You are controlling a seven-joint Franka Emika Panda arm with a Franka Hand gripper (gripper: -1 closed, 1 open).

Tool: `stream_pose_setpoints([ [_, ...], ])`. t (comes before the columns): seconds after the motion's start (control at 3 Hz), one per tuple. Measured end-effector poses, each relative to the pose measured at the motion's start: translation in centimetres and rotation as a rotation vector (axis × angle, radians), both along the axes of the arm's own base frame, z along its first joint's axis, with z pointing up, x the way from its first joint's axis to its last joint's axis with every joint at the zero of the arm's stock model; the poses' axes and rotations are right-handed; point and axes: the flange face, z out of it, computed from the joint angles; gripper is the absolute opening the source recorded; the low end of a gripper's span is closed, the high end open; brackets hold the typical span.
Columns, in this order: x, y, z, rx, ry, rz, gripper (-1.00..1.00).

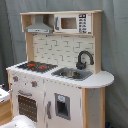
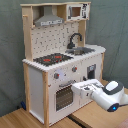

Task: Play with the kitchen

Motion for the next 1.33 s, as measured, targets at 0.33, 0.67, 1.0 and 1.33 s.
stream_pose_setpoints([
  [0.33, 1.8, -0.1, 0.0, -0.085, 0.03, 0.019, 1.0],
  [0.67, 3.6, -0.5, 0.4, -0.128, 0.049, 0.041, 1.0],
  [1.0, 5.3, -3.3, -0.1, -0.126, 0.091, 0.028, 1.0],
  [1.33, 6.5, -6.1, 0.8, -0.108, 0.106, 0.011, 1.0],
])
